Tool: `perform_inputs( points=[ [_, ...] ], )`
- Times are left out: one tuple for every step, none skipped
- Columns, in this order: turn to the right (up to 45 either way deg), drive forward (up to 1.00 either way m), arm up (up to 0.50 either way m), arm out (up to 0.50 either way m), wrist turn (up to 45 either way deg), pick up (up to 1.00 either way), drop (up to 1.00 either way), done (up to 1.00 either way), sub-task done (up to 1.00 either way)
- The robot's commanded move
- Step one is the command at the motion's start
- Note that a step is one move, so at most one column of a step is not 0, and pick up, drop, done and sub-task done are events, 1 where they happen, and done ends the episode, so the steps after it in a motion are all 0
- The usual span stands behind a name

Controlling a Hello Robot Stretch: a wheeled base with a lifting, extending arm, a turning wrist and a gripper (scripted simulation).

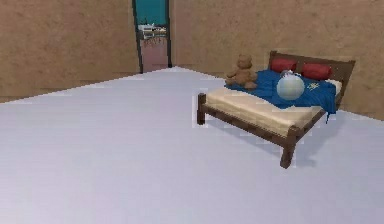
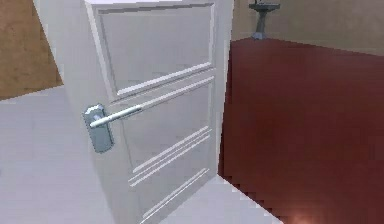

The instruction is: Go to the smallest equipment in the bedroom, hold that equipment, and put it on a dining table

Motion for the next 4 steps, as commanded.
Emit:
perform_inputs(
  points=[
    [0.0, 0.15, 0.0, 0.0, 0.0, 0.0, 0.0, 0.0, 0.0],
    [-6.0, 0.0, 0.0, 0.0, 0.0, 0.0, 0.0, 0.0, 0.0],
    [0.0, 1.0, 0.0, 0.0, 0.0, 0.0, 0.0, 0.0, 0.0],
    [0.0, 1.0, 0.0, 0.0, 0.0, 0.0, 0.0, 0.0, 0.0]
  ],
)
